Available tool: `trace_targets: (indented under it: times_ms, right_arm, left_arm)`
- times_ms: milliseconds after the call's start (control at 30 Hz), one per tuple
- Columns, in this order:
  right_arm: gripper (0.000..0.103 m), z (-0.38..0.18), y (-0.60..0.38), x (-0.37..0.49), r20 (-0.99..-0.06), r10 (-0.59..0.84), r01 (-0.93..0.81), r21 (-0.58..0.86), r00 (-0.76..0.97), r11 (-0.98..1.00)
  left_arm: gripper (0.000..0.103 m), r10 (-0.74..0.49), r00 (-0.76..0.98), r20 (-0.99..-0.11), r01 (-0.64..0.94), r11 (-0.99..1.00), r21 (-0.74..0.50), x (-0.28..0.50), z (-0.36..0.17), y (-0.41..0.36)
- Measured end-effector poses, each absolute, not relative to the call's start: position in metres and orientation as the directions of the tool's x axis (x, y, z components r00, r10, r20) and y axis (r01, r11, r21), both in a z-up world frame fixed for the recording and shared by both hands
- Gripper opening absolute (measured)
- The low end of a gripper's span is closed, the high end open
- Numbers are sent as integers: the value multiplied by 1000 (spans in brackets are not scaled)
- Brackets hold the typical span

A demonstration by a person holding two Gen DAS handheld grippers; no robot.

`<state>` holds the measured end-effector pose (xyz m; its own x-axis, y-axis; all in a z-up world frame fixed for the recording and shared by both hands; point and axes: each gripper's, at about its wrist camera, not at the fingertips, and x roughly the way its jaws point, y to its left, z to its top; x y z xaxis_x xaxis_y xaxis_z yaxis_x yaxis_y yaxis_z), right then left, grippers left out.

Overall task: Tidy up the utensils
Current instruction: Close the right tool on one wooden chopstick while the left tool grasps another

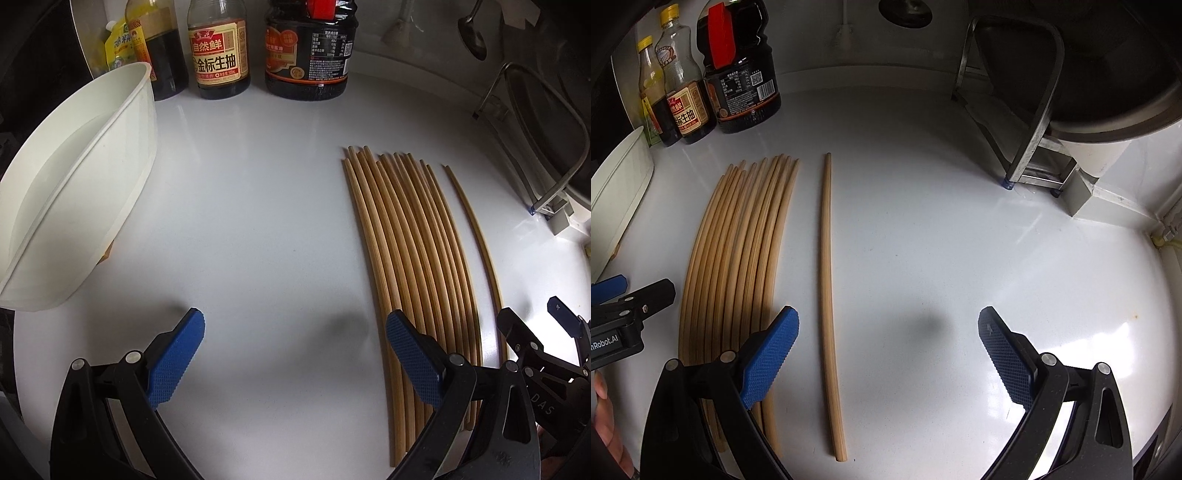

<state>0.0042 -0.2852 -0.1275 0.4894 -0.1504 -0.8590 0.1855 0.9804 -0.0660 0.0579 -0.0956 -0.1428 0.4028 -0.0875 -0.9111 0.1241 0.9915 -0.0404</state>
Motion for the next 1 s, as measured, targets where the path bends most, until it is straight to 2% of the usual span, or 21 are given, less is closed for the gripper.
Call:
trace_targets:
  times_ms: [733,833,900,967,1000]
  right_arm:
    - [94,-135,-282,10,-853,-165,155,-101,495,983]
    - [84,-134,-281,11,-844,-162,139,-105,511,985]
    - [71,-132,-278,11,-839,-153,124,-104,522,987]
    - [64,-131,-275,12,-838,-143,102,-104,527,989]
    - [59,-131,-273,12,-838,-137,93,-103,529,990]
  left_arm:
    - [98,-47,405,-913,124,992,4,61,-142,-102]
    - [96,-46,401,-915,122,993,4,63,-141,-101]
    - [93,-49,408,-912,128,992,4,63,-140,-101]
    - [79,-57,430,-901,142,990,6,60,-136,-102]
    - [75,-60,434,-899,147,989,4,60,-135,-103]
